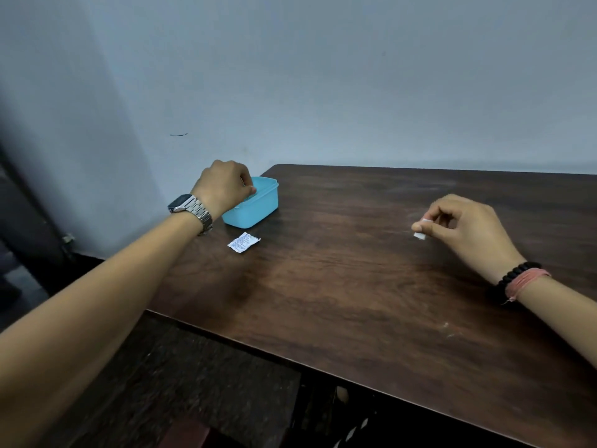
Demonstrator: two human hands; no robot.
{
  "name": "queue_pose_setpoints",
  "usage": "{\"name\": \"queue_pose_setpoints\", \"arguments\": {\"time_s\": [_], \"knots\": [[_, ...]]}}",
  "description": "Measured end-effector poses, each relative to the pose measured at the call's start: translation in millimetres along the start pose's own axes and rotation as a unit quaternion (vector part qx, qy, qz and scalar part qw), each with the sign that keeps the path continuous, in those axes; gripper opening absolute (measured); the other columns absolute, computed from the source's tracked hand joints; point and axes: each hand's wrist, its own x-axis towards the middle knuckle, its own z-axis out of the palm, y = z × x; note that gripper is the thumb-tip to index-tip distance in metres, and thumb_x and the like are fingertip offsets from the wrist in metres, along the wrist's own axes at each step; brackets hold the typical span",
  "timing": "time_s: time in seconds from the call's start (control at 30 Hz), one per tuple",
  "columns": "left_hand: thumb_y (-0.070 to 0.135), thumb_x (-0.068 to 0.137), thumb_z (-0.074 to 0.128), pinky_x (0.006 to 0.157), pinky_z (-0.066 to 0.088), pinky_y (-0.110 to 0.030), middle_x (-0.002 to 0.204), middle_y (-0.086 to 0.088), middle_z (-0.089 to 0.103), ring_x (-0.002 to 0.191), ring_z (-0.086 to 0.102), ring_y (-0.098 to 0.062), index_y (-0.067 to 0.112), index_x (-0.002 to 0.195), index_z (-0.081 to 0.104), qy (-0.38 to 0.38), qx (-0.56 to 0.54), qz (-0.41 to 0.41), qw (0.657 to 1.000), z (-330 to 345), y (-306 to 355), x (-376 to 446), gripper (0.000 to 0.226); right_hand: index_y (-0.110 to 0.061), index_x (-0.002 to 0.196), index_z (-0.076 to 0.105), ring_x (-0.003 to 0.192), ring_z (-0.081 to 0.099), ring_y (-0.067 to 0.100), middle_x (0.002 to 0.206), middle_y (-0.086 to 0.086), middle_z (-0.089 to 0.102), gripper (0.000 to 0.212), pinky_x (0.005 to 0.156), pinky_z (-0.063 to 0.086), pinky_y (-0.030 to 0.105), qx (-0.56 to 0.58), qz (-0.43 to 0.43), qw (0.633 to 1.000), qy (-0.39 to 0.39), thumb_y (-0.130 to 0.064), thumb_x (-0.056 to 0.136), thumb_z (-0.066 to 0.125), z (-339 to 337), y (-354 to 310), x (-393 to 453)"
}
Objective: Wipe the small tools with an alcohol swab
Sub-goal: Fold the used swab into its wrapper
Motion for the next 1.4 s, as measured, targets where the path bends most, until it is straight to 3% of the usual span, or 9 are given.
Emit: {"name": "queue_pose_setpoints", "arguments": {"time_s": [0.1,0.3,0.5,0.63,0.7,0.9,1.03,1.17,1.4], "knots": [[0.037,0.083,0.071,0.074,0.048,-0.035,0.093,-0.010,0.067,0.092,0.062,-0.034,0.026,0.075,0.063,-0.007,0.027,-0.011,1.000,-1,2,-25,0.015,-0.019,0.067,0.064,0.072,0.059,0.012,0.077,-0.006,0.066,0.023,0.059,0.038,0.011,0.010,0.001,1.000,0.003,-0.035,0.077,0.077,0,-1,1],[0.039,0.085,0.070,0.077,0.049,-0.034,0.101,-0.010,0.067,0.095,0.063,-0.032,0.013,0.096,0.072,-0.105,0.097,-0.037,0.989,24,-7,-61,0.028,-0.017,0.070,0.065,0.057,0.056,0.003,0.057,-0.003,0.064,0.024,0.054,0.038,0.009,0.035,0.031,0.999,-0.014,-0.036,0.080,0.076,0,-7,-2],[0.035,0.081,0.077,0.087,0.049,-0.032,0.096,0.000,0.072,0.100,0.063,-0.021,0.017,0.106,0.071,-0.159,-0.028,-0.052,0.986,31,-8,-59,0.032,-0.017,0.088,0.071,0.057,0.062,0.005,0.072,0.004,0.071,0.003,0.054,0.051,0.016,0.114,0.073,0.989,-0.053,-0.017,0.090,0.068,4,-4,1],[0.023,0.082,0.078,0.060,0.038,-0.017,0.072,0.006,0.059,0.071,0.054,-0.010,0.022,0.090,0.070,-0.169,-0.157,-0.017,0.973,33,9,-60,0.011,-0.014,0.092,0.069,0.064,0.066,0.011,0.074,0.005,0.073,0.005,0.061,0.054,0.023,0.203,0.103,0.972,-0.051,-0.010,0.092,0.065,4,-2,4],[0.018,0.083,0.076,0.060,0.039,-0.019,0.069,0.004,0.057,0.063,0.051,-0.008,0.022,0.084,0.070,-0.138,-0.229,0.007,0.964,37,29,-58,0.007,-0.014,0.088,0.069,0.067,0.066,0.012,0.078,0.005,0.074,0.004,0.061,0.053,0.023,0.250,0.111,0.961,-0.048,-0.011,0.090,0.067,3,-4,5],[0.007,0.086,0.073,0.070,0.061,-0.032,0.084,-0.004,0.063,0.079,0.065,-0.014,0.015,0.084,0.065,-0.125,-0.536,0.000,0.835,56,136,-47,0.011,-0.012,0.084,0.070,0.058,0.057,0.003,0.069,-0.002,0.069,0.010,0.053,0.049,0.017,0.332,0.138,0.933,-0.005,-0.002,0.086,0.069,1,-7,5],[0.006,0.085,0.073,0.067,0.059,-0.030,0.081,-0.004,0.065,0.074,0.066,-0.015,0.013,0.087,0.066,-0.131,-0.585,0.021,0.800,68,202,-39,0.010,-0.011,0.084,0.067,0.060,0.057,0.004,0.074,0.001,0.067,0.009,0.051,0.047,0.018,0.321,0.172,0.930,0.039,-0.006,0.083,0.074,-2,0,9],[0.002,0.086,0.070,0.071,0.059,-0.030,0.086,-0.007,0.065,0.079,0.065,-0.018,0.010,0.091,0.067,-0.172,-0.627,0.033,0.759,78,230,-38,0.010,-0.023,0.076,0.068,0.067,0.057,0.001,0.083,-0.009,0.070,0.013,0.065,0.046,0.021,0.254,0.200,0.939,0.117,-0.018,0.078,0.080,-4,16,12],[0.013,0.094,0.064,0.070,0.057,-0.025,0.089,-0.011,0.065,0.076,0.061,-0.014,0.008,0.096,0.068,-0.193,-0.684,0.028,0.703,88,229,-46,0.007,-0.016,0.083,0.059,0.063,0.062,0.006,0.070,-0.005,0.068,0.020,0.055,0.049,0.018,0.308,0.213,0.921,0.108,-0.006,0.082,0.076,-6,17,13]]}}
